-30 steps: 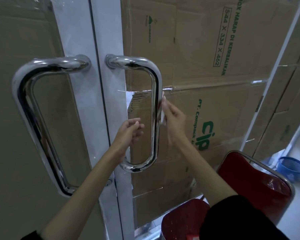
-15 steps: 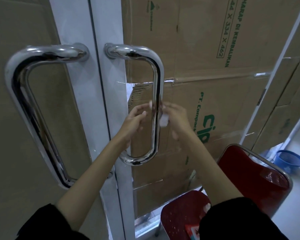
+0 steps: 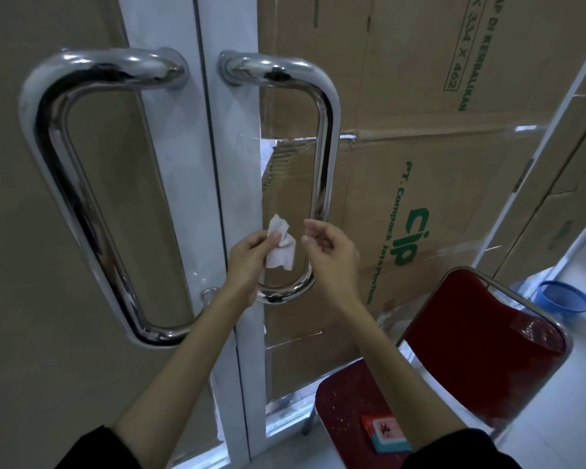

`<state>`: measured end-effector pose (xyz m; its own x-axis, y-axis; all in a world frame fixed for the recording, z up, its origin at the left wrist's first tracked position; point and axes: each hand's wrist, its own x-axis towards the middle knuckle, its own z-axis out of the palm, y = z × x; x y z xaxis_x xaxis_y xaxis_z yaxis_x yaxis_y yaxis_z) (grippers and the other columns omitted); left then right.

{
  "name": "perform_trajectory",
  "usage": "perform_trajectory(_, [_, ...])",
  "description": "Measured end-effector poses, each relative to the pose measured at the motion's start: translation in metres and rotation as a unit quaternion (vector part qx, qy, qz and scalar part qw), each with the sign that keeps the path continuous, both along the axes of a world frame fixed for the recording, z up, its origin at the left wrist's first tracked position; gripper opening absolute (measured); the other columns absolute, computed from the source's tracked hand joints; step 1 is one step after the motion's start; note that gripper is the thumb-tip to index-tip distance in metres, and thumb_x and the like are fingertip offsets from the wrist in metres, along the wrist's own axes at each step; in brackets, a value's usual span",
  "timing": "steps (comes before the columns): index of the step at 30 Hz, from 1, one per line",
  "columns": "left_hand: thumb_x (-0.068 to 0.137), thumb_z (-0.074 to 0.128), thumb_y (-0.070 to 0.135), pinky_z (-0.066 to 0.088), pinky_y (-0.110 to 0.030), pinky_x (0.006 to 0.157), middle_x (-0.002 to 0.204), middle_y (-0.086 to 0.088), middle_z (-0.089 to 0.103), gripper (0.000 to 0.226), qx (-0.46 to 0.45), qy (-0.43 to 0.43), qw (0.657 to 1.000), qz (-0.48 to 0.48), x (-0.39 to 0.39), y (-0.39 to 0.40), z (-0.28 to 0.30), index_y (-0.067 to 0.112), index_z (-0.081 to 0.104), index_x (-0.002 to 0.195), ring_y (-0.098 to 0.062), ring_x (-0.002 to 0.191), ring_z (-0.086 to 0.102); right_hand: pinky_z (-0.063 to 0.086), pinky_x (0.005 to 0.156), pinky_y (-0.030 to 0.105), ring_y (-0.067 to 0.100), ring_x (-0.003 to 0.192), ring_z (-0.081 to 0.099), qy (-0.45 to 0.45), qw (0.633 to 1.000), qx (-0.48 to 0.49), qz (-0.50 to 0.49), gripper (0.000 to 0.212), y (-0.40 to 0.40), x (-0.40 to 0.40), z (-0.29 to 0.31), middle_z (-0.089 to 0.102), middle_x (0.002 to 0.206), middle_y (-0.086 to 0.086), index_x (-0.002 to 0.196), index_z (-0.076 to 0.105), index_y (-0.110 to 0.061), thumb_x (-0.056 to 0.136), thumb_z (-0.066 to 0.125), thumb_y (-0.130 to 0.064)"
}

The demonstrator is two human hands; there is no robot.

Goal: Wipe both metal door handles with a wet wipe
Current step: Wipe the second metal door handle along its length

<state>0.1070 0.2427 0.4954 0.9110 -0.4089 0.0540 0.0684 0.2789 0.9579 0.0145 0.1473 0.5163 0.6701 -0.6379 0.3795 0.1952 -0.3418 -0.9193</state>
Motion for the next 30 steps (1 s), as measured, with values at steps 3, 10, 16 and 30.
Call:
perform_trajectory(3, [0.088, 0.064, 0.015, 0.051, -0.027, 0.074, 0.096, -0.007, 0.068, 0.009, -0.007, 0.0, 0.998, 0.056, 0.01, -0.01, -0.005, 0.013, 0.067, 0.096, -0.023, 0.093, 0.062, 0.05, 0.073, 0.012, -0.002, 0.079, 0.061, 0.01, 0.999, 0.018, -0.025, 0.017, -0.015, -0.004, 0.001, 0.07, 0.098, -0.002, 0.098, 0.071, -0.017, 0.089, 0.06, -0.009])
perform_trajectory(10, [0.086, 0.067, 0.015, 0.053, -0.018, 0.073, 0.088, 0.004, 0.065, 0.009, -0.123, -0.011, 0.99, 0.074, -0.016, -0.068, 0.017, 0.016, 0.066, 0.095, -0.007, 0.082, 0.062, 0.053, 0.074, 0.025, 0.01, 0.083, 0.067, 0.013, 0.998, 0.058, -0.005, 0.024, -0.042, -0.019, -0.006, 0.071, 0.081, -0.007, 0.083, 0.07, -0.028, 0.088, 0.059, -0.006])
perform_trajectory(16, [0.084, 0.07, 0.014, 0.051, -0.035, 0.083, 0.084, -0.001, 0.066, 0.006, 0.003, -0.034, 0.995, 0.093, -0.023, -0.054, -0.021, 0.017, 0.068, 0.089, -0.018, 0.085, 0.062, 0.052, 0.068, 0.021, 0.009, 0.078, 0.064, 0.049, 0.996, 0.059, 0.038, 0.024, -0.052, -0.024, -0.012, 0.07, 0.078, -0.005, 0.082, 0.069, -0.024, 0.089, 0.057, -0.005])
perform_trajectory(30, [0.087, 0.065, 0.024, 0.051, -0.023, 0.074, 0.092, -0.001, 0.068, 0.006, 0.08, -0.097, 0.987, 0.097, -0.058, 0.001, 0.047, 0.019, 0.066, 0.09, -0.012, 0.082, 0.063, 0.051, 0.063, 0.016, 0.003, 0.084, 0.061, 0.088, 0.945, 0.094, 0.302, 0.034, -0.026, -0.02, 0.022, 0.064, 0.097, -0.005, 0.119, 0.058, -0.009, 0.089, 0.064, -0.025])
